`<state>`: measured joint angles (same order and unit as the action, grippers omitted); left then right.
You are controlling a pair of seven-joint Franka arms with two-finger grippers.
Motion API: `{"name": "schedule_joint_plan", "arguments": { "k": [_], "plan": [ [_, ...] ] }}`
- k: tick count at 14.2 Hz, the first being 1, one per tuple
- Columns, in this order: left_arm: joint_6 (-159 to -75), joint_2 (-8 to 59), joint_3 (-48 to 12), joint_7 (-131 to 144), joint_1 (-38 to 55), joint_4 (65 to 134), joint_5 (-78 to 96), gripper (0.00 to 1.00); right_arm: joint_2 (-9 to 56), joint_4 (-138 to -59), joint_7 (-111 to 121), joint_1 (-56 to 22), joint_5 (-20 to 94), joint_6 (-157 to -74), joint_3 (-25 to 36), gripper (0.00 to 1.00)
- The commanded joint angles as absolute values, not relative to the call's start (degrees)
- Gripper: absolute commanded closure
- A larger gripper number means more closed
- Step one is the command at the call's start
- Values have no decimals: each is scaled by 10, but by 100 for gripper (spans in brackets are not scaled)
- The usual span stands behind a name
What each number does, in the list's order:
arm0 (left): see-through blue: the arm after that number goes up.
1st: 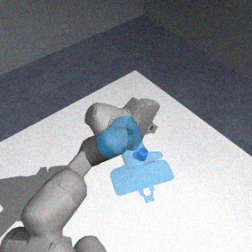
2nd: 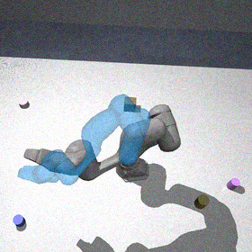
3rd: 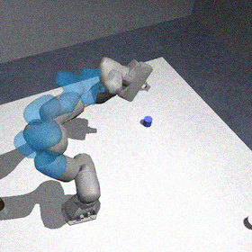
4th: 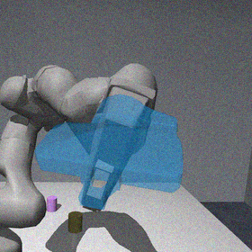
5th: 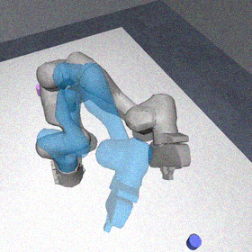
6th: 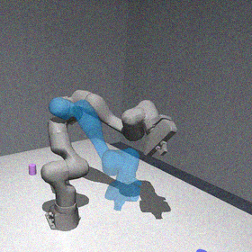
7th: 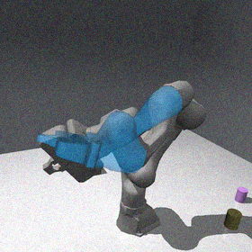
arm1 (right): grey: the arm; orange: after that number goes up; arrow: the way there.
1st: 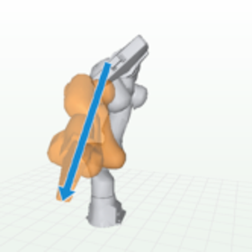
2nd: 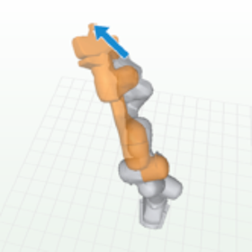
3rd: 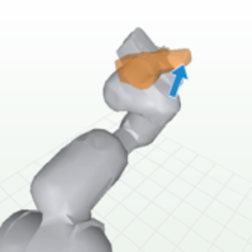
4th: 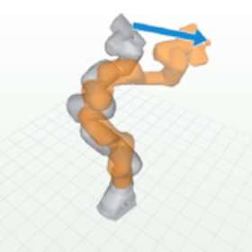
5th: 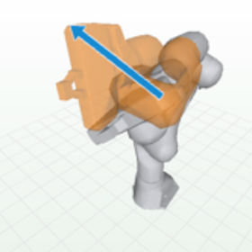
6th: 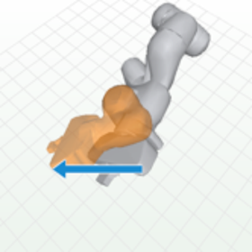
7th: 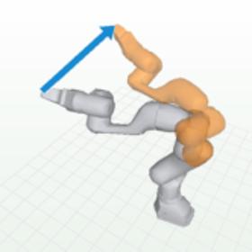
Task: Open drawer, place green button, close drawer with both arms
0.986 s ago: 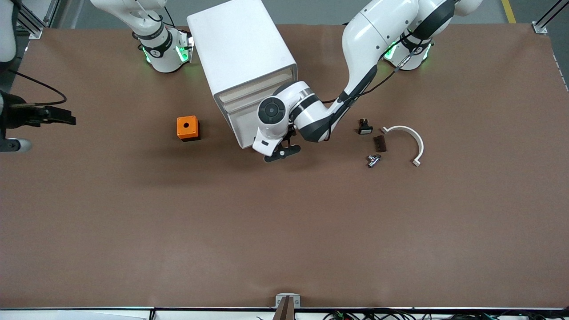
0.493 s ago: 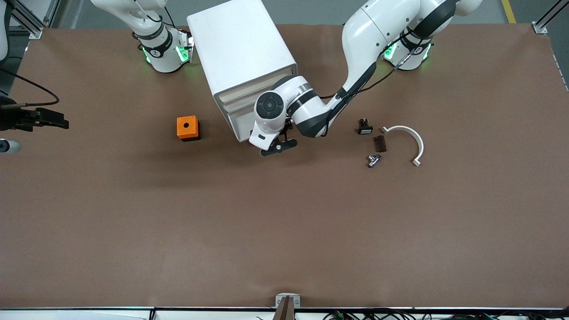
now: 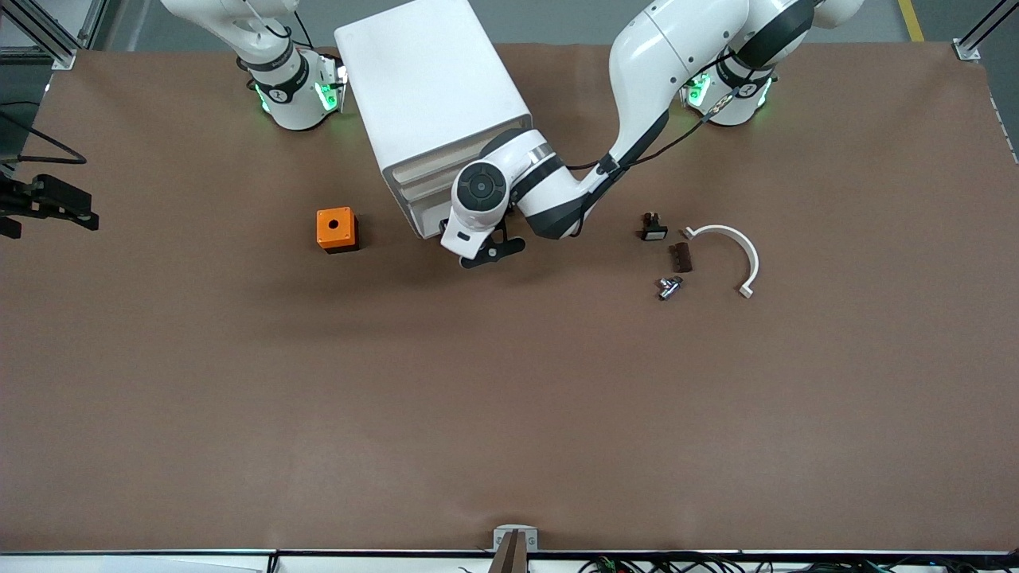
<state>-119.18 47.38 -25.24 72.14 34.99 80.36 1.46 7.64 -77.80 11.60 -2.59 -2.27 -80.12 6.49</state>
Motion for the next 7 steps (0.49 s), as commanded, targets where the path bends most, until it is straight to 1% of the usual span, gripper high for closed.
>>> {"name": "schedule_joint_plan", "arguments": {
  "k": [1, 2, 7],
  "plan": [
    [-1194, 464, -261, 724, 348, 817, 43, 0, 76, -770, 119, -24, -22, -755, 63, 0],
    [-1194, 464, -260, 722, 350, 817, 57, 0, 74, -770, 120, -22, -4, -752, 66, 0],
    [-1194, 468, -260, 712, 354, 819, 99, 0, 56, -787, 120, -16, 2, -711, 68, 0]
  ]
}}
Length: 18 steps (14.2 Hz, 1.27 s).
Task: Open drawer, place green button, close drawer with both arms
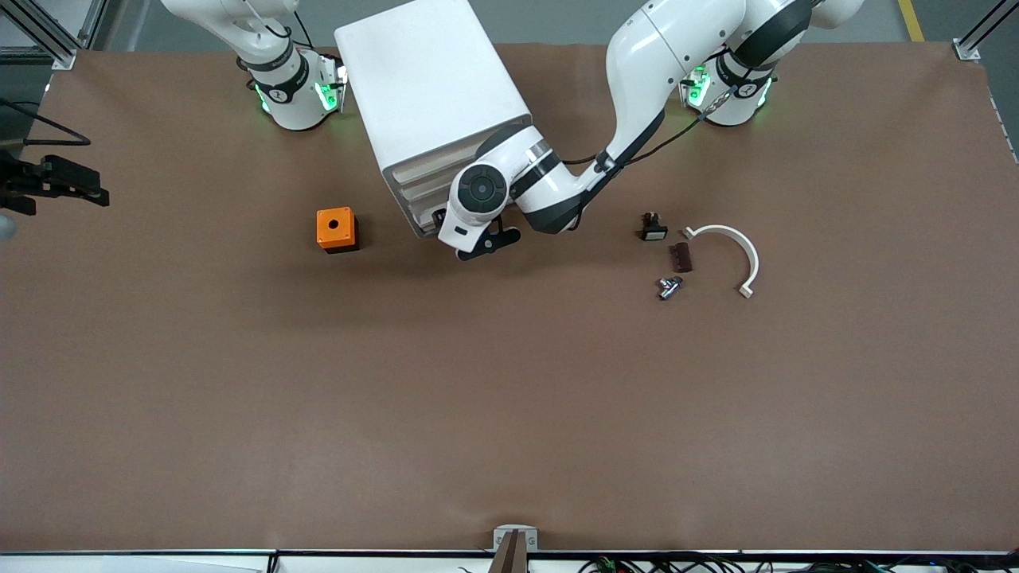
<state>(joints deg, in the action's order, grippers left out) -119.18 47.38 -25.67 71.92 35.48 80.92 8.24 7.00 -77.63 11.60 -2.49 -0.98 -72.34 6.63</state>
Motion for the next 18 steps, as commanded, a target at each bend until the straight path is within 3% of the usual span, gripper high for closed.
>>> {"name": "schedule_joint_plan", "arguments": {
  "k": [1, 6, 13, 18],
  "plan": [
    [-1194, 470, -260, 710, 354, 820, 100, 0, 53, -793, 120, -11, 2, -707, 69, 0],
    [-1194, 475, -267, 706, 354, 824, 155, 0, -39, -907, 120, -14, 0, -778, 56, 0],
    [-1193, 469, -267, 709, 347, 821, 162, 0, -68, -932, 91, -13, 0, -811, 56, 0],
    [-1185, 376, -261, 709, 270, 809, 134, 0, -76, -940, 33, -20, -4, -824, 52, 0]
  ]
}}
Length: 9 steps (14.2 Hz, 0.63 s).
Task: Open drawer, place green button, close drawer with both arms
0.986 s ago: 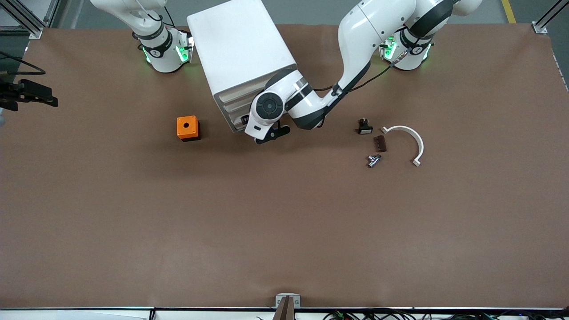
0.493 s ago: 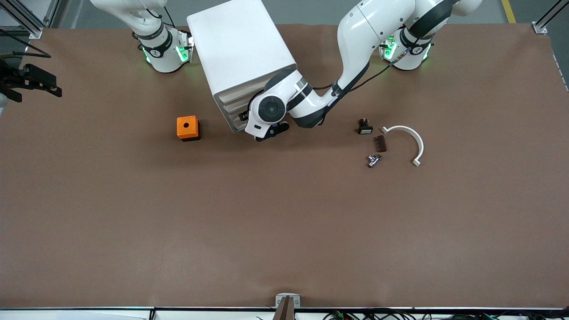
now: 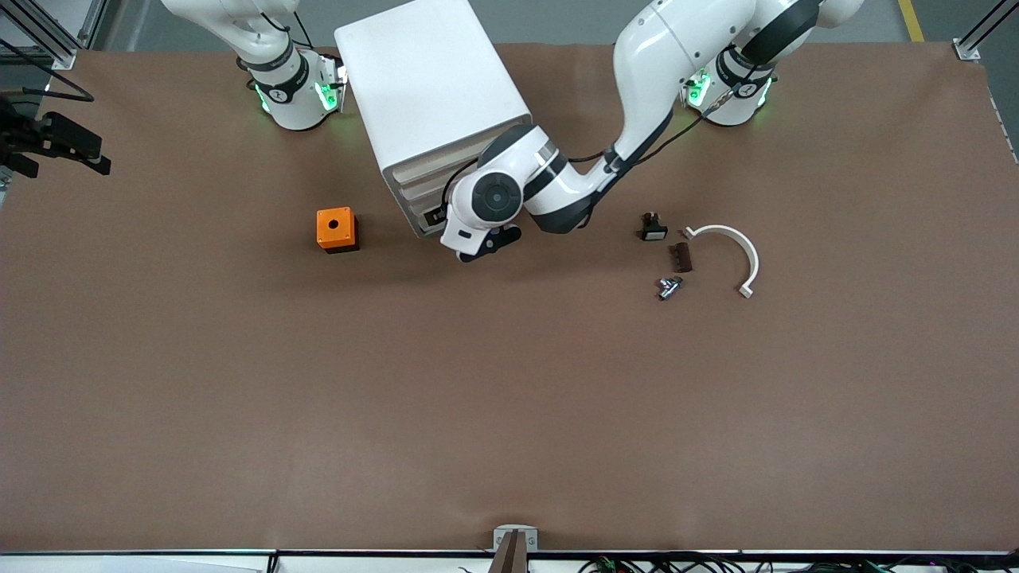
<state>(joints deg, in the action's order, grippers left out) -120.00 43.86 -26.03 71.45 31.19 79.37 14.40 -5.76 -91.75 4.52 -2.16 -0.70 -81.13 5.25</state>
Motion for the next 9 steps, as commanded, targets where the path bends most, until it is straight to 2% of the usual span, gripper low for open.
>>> {"name": "schedule_joint_plan", "arguments": {
  "k": [1, 3, 6, 9],
  "plan": [
    [-1170, 346, -261, 710, 244, 809, 130, 0, -80, -944, 34, -19, -4, -829, 52, 0],
    [-1124, 290, -264, 710, 191, 809, 129, 0, -96, -969, 36, -18, -4, -854, 53, 0],
    [-989, 205, -262, 703, 126, 810, 93, 0, -105, -983, 38, -14, -1, -871, 55, 0],
    [-897, 169, -263, 600, 53, 812, 51, 0, -105, -983, 38, -14, 0, -878, 57, 0]
  ]
}}
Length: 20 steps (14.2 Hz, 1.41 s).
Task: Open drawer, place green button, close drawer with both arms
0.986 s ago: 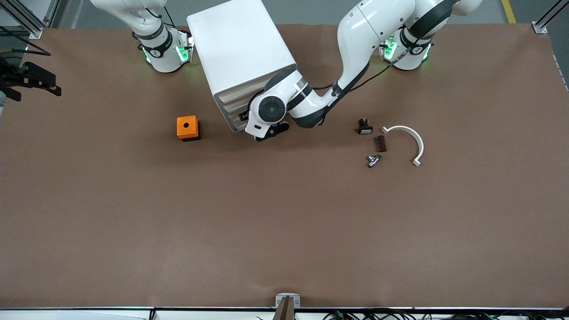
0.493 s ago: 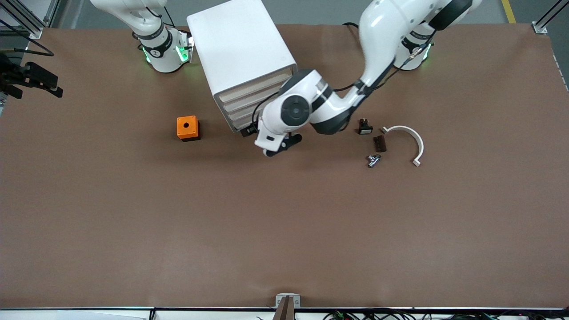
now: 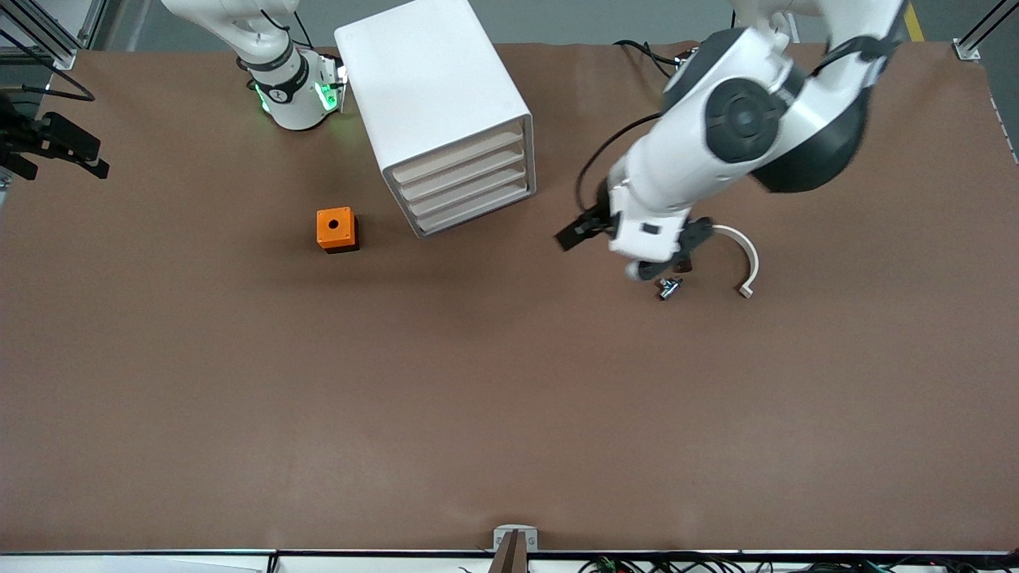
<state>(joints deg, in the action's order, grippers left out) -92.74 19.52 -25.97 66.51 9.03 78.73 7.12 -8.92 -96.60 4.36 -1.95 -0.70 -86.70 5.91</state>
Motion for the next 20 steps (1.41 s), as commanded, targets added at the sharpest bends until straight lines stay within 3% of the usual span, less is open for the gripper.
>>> {"name": "schedule_joint_plan", "arguments": {
  "k": [1, 4, 7, 9, 13, 17, 20],
  "plan": [
    [-883, 158, -263, 565, 28, 812, 50, 0, -105, -983, 38, -11, 2, -879, 59, 0],
    [-838, 109, -261, 443, -57, 810, 12, 0, -105, -983, 37, -9, 3, -879, 61, 0],
    [-834, 72, -262, 299, -187, 810, -5, 0, -105, -983, 37, -8, 3, -876, 59, 0],
    [-834, 69, -246, 196, -226, 809, -5, 0, -106, -983, 37, -6, 3, -873, 61, 0],
    [-835, 69, -84, 89, -107, 809, -8, 0, -112, -983, 38, -9, 2, -877, 46, 0],
    [-835, 69, 30, 11, -19, 809, -1, 0, -111, -983, 38, -11, -4, -877, 46, 0],
    [-835, 66, 34, 10, -13, 809, 0, 0, -110, -985, 37, -5, -6, -874, 50, 0]
  ]
}}
